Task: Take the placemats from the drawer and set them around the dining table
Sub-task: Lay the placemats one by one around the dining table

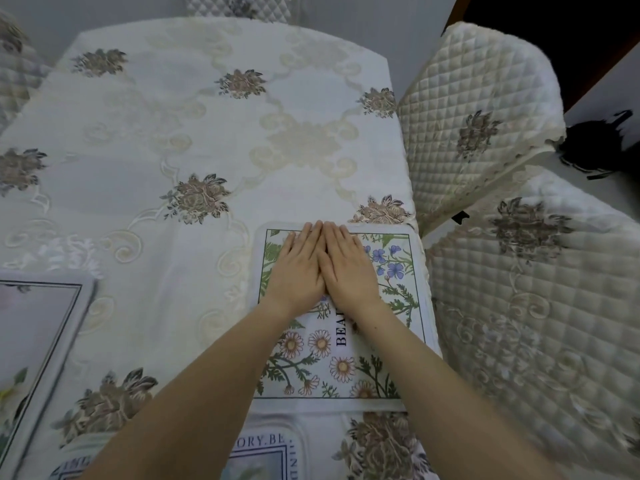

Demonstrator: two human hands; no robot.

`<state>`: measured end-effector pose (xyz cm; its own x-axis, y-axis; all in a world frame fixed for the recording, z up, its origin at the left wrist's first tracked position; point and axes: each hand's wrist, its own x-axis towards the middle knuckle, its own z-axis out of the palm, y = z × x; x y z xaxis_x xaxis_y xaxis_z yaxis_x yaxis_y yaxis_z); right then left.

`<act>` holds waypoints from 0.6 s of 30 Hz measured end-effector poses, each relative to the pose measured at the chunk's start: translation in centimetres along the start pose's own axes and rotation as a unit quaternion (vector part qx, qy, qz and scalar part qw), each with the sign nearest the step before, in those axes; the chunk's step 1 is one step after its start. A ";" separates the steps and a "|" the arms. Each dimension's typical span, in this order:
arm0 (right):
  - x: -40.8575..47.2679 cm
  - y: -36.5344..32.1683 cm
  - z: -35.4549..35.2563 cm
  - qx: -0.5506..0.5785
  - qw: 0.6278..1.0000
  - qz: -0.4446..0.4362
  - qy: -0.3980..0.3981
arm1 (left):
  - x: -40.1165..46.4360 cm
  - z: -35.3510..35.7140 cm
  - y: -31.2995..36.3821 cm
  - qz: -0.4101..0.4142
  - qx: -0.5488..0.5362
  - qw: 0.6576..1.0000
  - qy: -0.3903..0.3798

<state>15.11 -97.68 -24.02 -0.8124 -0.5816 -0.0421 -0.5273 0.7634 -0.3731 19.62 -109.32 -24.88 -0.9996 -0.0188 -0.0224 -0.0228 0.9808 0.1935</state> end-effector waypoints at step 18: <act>-2.2 7.9 -2.6 -0.050 0.990 0.127 0.045 | -1.8 -0.7 -4.4 -0.152 -0.069 0.985 0.048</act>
<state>12.10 -89.62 -24.46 -0.9383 -0.3438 -0.0380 -0.3220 0.9083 -0.2671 21.53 -113.78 -25.04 -0.9430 -0.3327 -0.0081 -0.3172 0.8912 0.3242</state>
